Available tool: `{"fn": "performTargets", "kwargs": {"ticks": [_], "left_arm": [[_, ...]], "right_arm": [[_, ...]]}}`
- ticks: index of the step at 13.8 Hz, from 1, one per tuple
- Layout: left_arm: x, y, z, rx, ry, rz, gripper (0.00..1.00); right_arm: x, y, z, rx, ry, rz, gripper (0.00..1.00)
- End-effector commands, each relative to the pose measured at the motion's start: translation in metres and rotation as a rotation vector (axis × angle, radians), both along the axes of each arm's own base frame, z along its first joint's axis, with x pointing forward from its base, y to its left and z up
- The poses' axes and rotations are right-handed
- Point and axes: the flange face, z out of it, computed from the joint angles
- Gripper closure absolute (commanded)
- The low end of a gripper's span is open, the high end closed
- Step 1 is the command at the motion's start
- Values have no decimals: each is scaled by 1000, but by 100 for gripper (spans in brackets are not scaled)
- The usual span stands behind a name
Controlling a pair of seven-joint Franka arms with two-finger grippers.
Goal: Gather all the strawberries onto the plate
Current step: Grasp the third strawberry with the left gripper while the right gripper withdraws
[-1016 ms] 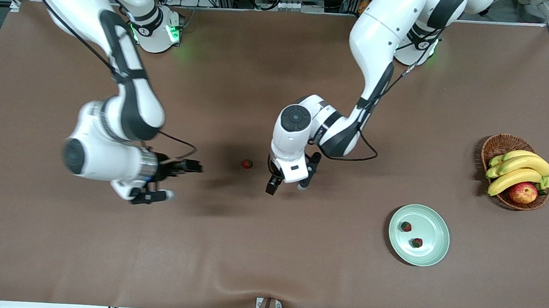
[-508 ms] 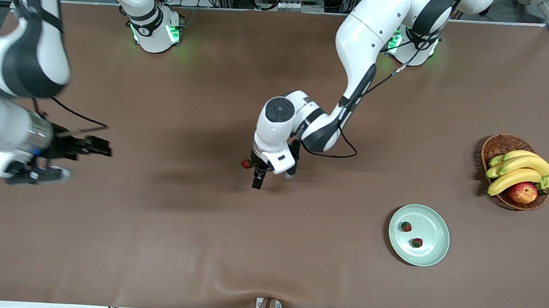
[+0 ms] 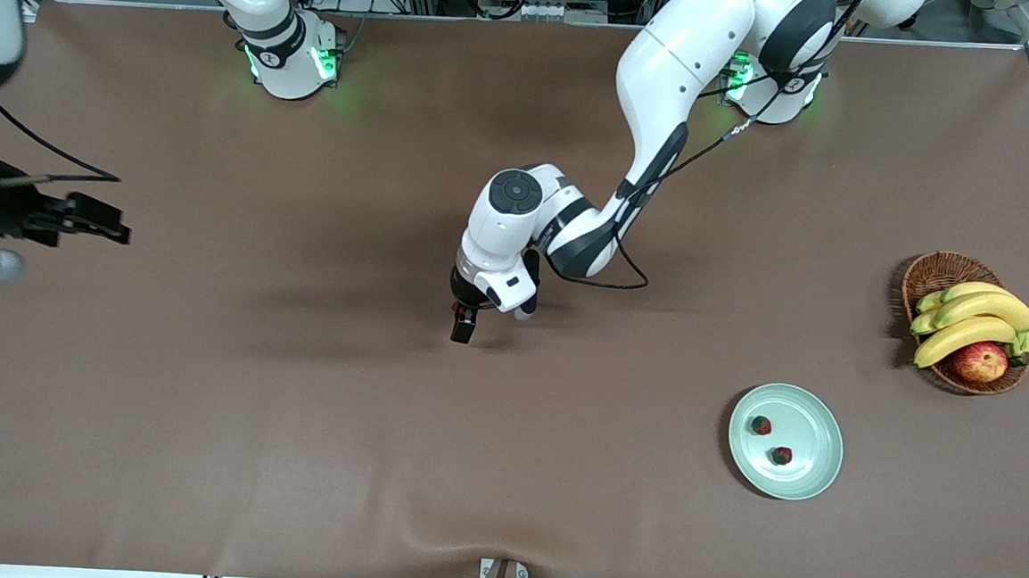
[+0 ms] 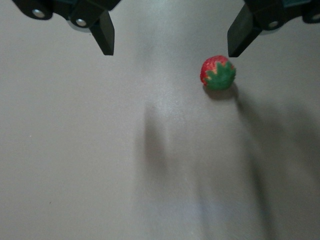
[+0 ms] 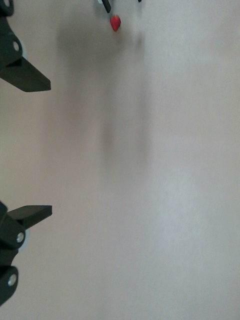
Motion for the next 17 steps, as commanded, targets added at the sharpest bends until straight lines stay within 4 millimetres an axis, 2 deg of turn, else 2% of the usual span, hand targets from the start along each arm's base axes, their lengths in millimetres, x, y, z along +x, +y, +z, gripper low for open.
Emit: {"fn": "performTargets", "kwargs": {"ticks": [1, 3, 6, 9, 11, 14, 15, 16, 17], "left_arm": [[2, -7, -7, -24, -7, 7, 0], [0, -6, -11, -16, 4, 8, 0], [-10, -10, -23, -3, 22, -4, 0], [-16, -11, -33, 11, 27, -19, 0], [-17, -9, -38, 29, 43, -20, 0], [-18, -9, -40, 37, 51, -20, 0], [-19, -9, -40, 36, 54, -20, 47], [-19, -9, -40, 36, 54, -20, 99], [-20, -10, -40, 39, 50, -25, 100]], "right_arm": [[-22, -35, 27, -29, -19, -52, 0], [-34, -54, 38, -42, -14, -82, 0], [-44, -57, 42, -98, 21, -75, 0], [-48, -53, 30, -81, 60, -81, 0], [-50, -48, 34, -74, 59, -77, 0], [-60, -26, 38, -58, 104, -93, 0], [-60, -24, 40, -35, 99, -93, 0], [-60, -24, 41, -31, 96, -94, 0], [-60, -24, 43, -29, 91, -94, 0]]}}
